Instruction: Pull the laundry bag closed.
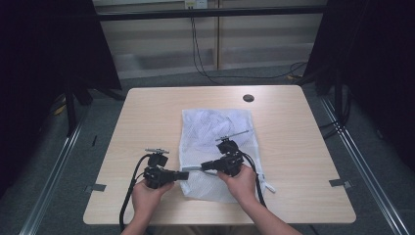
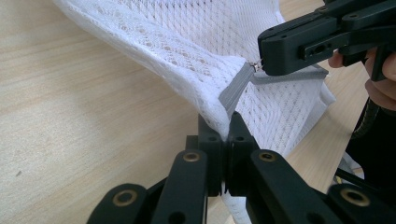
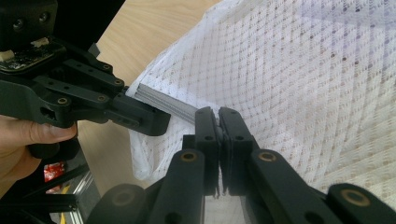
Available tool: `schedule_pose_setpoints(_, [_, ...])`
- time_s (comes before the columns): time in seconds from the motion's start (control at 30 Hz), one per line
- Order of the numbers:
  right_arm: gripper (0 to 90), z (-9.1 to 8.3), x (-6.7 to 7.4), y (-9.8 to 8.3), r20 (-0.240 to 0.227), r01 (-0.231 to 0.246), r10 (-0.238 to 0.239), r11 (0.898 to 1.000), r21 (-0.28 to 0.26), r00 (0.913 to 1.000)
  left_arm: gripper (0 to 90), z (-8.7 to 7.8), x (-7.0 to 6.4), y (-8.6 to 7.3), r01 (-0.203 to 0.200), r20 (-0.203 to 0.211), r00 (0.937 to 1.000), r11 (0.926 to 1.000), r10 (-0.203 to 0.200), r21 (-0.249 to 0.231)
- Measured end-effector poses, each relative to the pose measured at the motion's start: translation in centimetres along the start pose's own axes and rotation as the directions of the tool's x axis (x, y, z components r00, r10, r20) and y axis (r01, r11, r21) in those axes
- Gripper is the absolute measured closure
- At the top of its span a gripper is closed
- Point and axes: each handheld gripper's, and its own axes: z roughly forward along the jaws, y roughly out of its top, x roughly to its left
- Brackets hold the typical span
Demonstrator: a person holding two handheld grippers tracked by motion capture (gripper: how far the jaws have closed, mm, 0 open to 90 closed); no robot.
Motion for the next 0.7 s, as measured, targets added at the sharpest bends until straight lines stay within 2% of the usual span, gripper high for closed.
schedule_pose_setpoints(0.07, [87.1, 0.0, 0.0, -0.1, -0.003, 0.002, -0.002, 1.0, -0.001, 1.0, 88.2, 0.0, 0.0, 0.0, 0.008, 0.007, 0.9999, 0.9999, -0.008, 0.006])
schedule_pose_setpoints(0.13, [87.1, 0.0, -0.1, -0.1, -0.006, 0.001, -0.001, 1.0, 0.001, 1.0, 88.1, 0.0, -0.1, 0.0, -0.006, -0.009, 0.9999, 1.0, 0.006, 0.005])
schedule_pose_setpoints(0.2, [87.1, 0.0, -0.2, -0.2, -0.009, 0.002, -0.002, 1.0, 0.001, 1.0, 88.1, 0.0, 0.0, 0.0, -0.012, 0.0, 0.9999, 0.9999, 0.012, 0.005])
schedule_pose_setpoints(0.3, [87.1, -0.1, -0.4, -0.3, 0.001, 0.011, -0.011, 1.0, 0.001, 0.9999, 88.2, 0.0, 0.0, 0.0, -0.007, 0.0, 1.0, 1.0, 0.007, 0.005])
schedule_pose_setpoints(0.43, [87.1, -0.4, -0.9, -0.5, -0.013, -0.009, 0.009, 1.0, -0.008, 0.9999, 88.1, -0.1, -0.1, 0.0, 0.0, -0.003, 1.0, 1.0, 0.0, -0.001])
schedule_pose_setpoints(0.5, [87.1, -0.7, -0.9, -0.5, -0.002, -0.004, 0.004, 1.0, -0.009, 1.0, 88.1, -0.2, 0.0, 0.0, -0.001, 0.003, 1.0, 1.0, 0.001, 0.001])
schedule_pose_setpoints(0.7, [87.1, -0.9, -1.1, -0.6, -0.018, -0.004, 0.004, 1.0, -0.011, 0.9998, 88.2, -0.2, -0.2, 0.0, -0.001, 0.004, 1.0, 1.0, 0.001, 0.005])
